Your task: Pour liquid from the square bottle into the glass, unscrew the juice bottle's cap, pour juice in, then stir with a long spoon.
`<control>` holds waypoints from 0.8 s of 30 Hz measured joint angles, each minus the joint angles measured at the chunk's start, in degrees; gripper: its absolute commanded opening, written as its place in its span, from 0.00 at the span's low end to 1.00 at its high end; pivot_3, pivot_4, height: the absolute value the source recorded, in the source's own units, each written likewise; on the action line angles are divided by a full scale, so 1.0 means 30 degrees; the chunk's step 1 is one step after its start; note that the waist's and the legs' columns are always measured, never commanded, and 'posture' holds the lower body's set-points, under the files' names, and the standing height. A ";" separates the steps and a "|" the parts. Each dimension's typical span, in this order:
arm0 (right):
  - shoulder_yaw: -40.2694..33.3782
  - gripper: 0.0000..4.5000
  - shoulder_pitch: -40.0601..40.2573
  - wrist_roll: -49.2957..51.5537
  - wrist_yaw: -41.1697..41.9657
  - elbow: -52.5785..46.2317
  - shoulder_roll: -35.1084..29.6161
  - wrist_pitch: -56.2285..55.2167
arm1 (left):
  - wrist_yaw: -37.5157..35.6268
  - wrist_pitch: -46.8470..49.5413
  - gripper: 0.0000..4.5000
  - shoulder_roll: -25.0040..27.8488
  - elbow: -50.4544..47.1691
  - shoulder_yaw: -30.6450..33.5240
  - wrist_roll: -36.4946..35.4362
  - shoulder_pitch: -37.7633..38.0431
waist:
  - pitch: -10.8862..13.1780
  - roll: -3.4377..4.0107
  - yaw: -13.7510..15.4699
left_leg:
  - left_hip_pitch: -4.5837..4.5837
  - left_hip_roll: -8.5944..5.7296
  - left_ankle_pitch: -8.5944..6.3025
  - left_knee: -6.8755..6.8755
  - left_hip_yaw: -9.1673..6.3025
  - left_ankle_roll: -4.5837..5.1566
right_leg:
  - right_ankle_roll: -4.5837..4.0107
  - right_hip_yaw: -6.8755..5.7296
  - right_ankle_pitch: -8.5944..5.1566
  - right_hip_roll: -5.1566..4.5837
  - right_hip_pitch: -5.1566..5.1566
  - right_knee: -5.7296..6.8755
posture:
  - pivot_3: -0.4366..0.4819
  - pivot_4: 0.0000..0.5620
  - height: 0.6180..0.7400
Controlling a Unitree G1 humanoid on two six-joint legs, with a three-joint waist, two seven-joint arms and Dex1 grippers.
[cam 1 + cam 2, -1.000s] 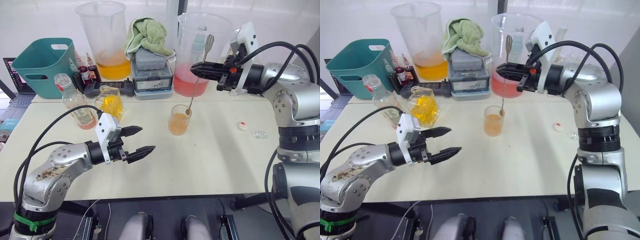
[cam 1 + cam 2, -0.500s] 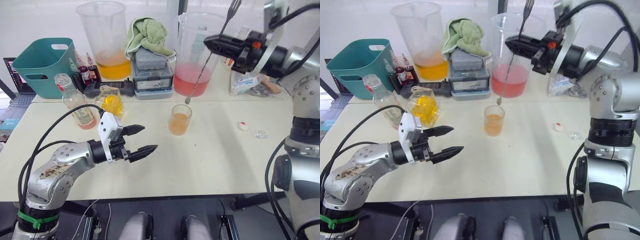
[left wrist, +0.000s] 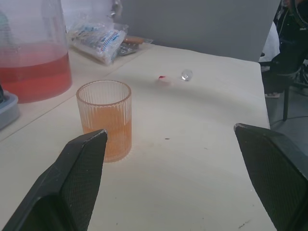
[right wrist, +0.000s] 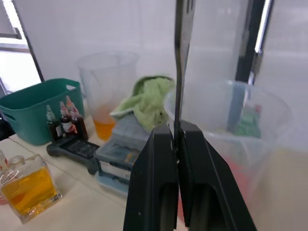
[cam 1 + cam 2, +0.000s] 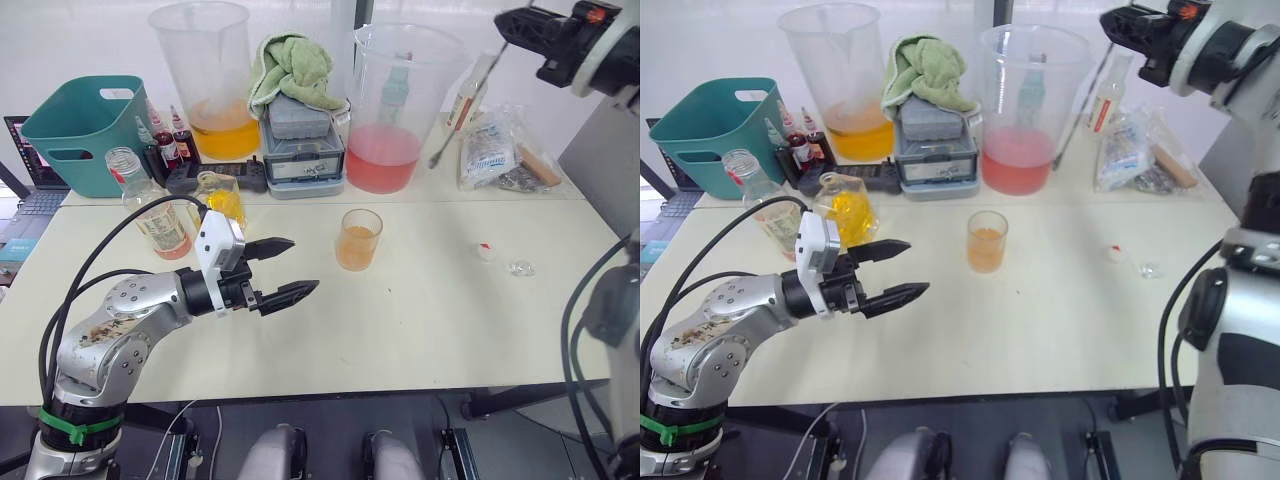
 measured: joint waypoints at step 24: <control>0.8964 0.00 0.2345 -0.7707 0.6169 0.8875 0.3908 -0.1180 | 0.2593 0.0158 0.99 0.0902 -0.2569 -0.0359 0.2273 0.3501 | 0.0050 0.0085 -0.0297 | -0.0020 -0.0014 0.0000 -0.0030 0.0003 0.0000 | 0.0017 -0.0013 0.0009 0.0009 0.0007 -0.0050 | 0.48 0.27 1.00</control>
